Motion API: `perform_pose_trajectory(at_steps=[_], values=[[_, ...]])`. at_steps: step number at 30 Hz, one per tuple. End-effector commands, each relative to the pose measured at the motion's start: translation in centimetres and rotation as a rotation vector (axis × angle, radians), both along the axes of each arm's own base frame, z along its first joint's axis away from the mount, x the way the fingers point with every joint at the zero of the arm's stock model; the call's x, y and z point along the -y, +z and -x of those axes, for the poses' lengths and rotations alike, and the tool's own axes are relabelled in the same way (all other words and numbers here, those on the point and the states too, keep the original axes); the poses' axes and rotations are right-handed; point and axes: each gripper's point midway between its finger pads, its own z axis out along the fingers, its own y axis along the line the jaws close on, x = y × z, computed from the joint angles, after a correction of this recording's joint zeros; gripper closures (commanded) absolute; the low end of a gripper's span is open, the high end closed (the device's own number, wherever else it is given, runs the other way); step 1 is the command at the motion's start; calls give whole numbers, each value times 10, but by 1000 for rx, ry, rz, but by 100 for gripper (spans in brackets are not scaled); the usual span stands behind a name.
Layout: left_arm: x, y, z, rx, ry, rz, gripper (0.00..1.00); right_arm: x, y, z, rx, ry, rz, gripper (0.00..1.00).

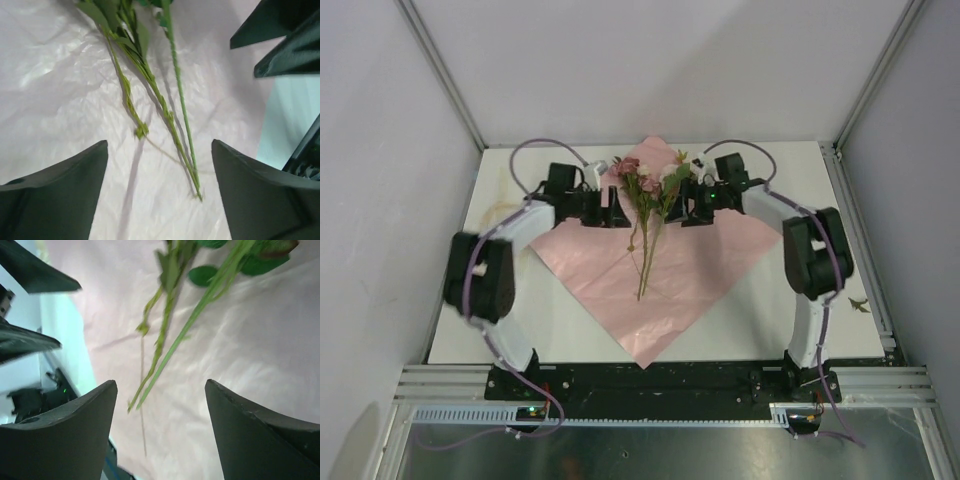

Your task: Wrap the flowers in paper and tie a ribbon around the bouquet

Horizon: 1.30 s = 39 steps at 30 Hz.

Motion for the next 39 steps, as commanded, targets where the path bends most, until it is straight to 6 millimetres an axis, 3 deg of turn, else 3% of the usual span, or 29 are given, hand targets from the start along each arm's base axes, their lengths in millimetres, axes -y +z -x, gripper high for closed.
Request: perform_pose_trajectory(at_steps=[1,4,8,12,15,19,25,32,36,39], values=[[-31,57,58,349,-275,-180,4,15,61,59,47,166,-62,22],[-37,48,119,490,-528,-334,1,19,57,110,-56,258,-94,25],[-39,17,195,665,-841,-493,1,17,44,166,-136,371,-100,34],[-28,-5,245,793,-1023,-522,2,11,22,188,-200,399,-85,46],[-13,-12,266,847,-1087,-513,8,9,1,193,-257,402,-62,54],[-5,-28,277,899,-1158,-557,14,10,-20,196,-297,406,-20,57],[-2,-45,269,1017,-1179,-639,13,12,-46,195,-342,384,40,60],[14,-54,266,1198,-1159,-709,19,14,-71,203,-392,386,114,64],[20,-58,262,1265,-1128,-753,26,16,-80,207,-412,398,148,66],[23,-50,256,1290,-1070,-759,33,16,-84,210,-421,406,163,68]])
